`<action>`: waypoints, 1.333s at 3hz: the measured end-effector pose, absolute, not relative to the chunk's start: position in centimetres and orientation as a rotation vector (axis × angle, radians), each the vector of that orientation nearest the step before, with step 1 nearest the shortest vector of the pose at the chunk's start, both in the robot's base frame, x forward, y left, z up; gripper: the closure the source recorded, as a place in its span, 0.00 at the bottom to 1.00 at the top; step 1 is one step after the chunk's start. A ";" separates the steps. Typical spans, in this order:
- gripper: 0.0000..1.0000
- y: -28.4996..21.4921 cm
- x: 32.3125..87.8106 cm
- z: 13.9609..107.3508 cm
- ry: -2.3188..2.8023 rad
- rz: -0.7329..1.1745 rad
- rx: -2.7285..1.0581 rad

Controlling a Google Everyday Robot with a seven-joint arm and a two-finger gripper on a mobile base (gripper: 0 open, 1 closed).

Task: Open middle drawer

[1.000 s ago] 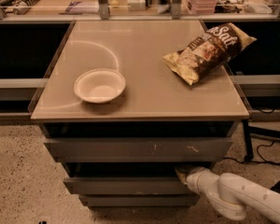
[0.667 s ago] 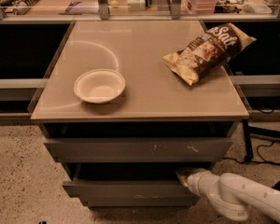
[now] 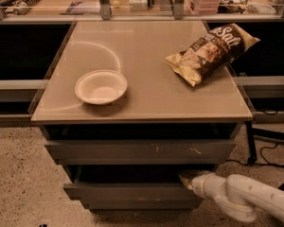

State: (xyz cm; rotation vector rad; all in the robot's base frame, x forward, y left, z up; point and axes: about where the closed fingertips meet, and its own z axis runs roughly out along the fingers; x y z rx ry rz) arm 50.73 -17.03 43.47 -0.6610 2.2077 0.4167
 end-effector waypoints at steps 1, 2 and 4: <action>1.00 -17.1 50.2 42.7 2.204 0.488 -0.766; 1.00 -17.1 50.2 43.1 2.204 0.488 -0.766; 1.00 -16.0 48.5 43.0 2.208 0.573 -0.791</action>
Offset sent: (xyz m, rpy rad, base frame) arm -0.1212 0.0640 -0.0060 0.3775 0.1922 0.6797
